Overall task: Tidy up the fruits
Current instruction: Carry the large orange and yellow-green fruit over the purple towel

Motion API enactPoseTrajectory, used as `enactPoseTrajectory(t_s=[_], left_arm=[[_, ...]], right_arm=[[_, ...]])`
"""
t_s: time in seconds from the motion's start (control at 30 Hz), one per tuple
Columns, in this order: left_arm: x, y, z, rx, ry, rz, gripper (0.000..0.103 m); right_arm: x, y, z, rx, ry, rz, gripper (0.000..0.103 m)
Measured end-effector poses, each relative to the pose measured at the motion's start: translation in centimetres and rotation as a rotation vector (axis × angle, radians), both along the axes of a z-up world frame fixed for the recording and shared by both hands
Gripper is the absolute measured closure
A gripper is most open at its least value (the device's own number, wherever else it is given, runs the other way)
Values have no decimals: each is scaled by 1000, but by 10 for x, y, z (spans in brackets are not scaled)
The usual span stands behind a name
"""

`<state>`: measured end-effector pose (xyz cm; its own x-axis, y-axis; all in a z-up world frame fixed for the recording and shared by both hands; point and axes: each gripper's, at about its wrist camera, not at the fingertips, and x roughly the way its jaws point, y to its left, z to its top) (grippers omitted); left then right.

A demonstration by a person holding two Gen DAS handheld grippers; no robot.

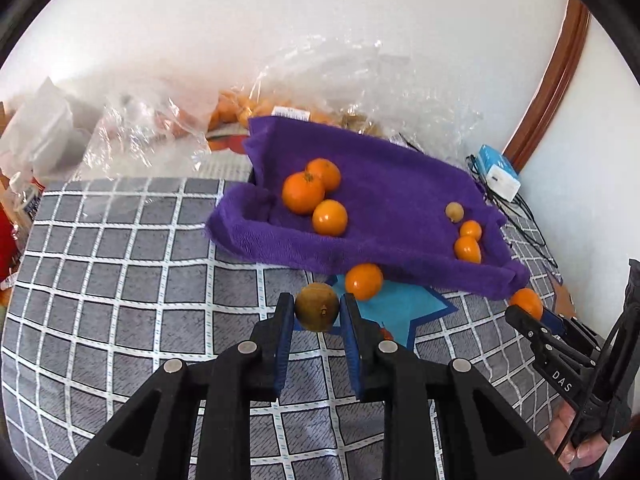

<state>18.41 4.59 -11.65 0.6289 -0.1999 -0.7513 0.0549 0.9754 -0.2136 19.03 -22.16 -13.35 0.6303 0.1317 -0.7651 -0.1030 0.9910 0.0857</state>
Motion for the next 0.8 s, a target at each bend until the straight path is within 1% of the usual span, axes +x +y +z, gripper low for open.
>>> enactPoseTrajectory(t_s=[0.17,0.4,0.8], left_arm=[[0,3,12,-11,-20,19,80],[4,0,24,-26,-45,21,80],[16,1,29,-26,-62,20,80]], right_arm=[[4,-3,15,-3,-24,-12,64],[10,-7,33,-16,-52,-31,64],[24,-10,41,-11,-58,-66,63]])
